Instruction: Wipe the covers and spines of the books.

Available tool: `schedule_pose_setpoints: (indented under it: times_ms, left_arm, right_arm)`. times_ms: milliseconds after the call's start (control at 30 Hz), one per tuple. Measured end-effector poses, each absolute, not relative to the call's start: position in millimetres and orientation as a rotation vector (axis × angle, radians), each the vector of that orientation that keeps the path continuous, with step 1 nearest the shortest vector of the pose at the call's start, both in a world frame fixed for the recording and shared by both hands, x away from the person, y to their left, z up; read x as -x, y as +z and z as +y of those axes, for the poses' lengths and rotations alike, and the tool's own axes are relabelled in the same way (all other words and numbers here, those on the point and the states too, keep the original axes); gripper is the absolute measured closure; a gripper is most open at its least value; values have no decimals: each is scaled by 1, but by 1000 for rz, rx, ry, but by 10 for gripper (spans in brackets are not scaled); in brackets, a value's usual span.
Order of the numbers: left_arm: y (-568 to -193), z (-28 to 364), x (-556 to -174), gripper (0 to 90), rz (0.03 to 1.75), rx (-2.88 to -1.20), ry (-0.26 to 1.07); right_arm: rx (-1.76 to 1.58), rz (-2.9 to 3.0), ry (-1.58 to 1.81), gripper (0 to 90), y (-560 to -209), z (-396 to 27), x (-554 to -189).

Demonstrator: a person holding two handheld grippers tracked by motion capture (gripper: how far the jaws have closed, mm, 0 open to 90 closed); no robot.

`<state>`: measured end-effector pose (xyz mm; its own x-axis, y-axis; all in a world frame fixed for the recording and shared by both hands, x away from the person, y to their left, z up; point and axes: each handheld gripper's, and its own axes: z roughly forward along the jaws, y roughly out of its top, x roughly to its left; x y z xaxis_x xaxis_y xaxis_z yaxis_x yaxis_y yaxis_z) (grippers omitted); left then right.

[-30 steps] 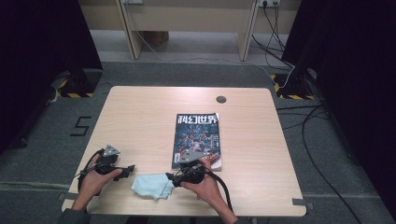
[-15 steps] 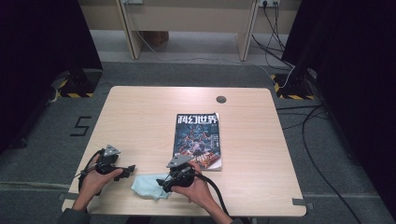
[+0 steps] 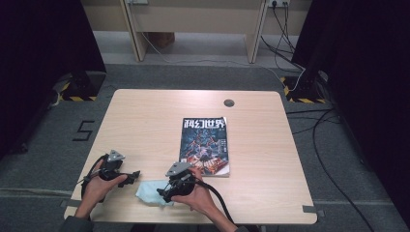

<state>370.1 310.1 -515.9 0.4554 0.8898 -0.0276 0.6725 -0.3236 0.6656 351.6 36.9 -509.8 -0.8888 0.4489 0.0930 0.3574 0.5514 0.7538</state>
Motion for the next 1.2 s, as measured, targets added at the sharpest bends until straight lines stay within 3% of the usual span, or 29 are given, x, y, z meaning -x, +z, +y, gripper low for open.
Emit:
schedule_pose_setpoints:
  times_ms: [300, 433, 633, 733, 1200]
  left_arm:
    - [-517, 310, -369, 94, 1296, -2088, 464]
    - [-517, 310, -369, 94, 1297, -2087, 466]
    - [-517, 310, -369, 94, 1300, -2086, 467]
    - [-516, 310, -369, 94, 1300, -2088, 467]
    - [-517, 310, -369, 93, 1299, -2086, 469]
  right_arm:
    - [-675, 2693, 1226, 222, -520, 46, -353]
    - [-597, 2688, 1214, 366, -520, 53, -349]
    - [-653, 2747, 1204, 650, -514, 48, -347]
    - [-659, 2750, 1239, 736, -514, 45, -348]
    - [-669, 2616, 1348, 789, -476, 15, -362]
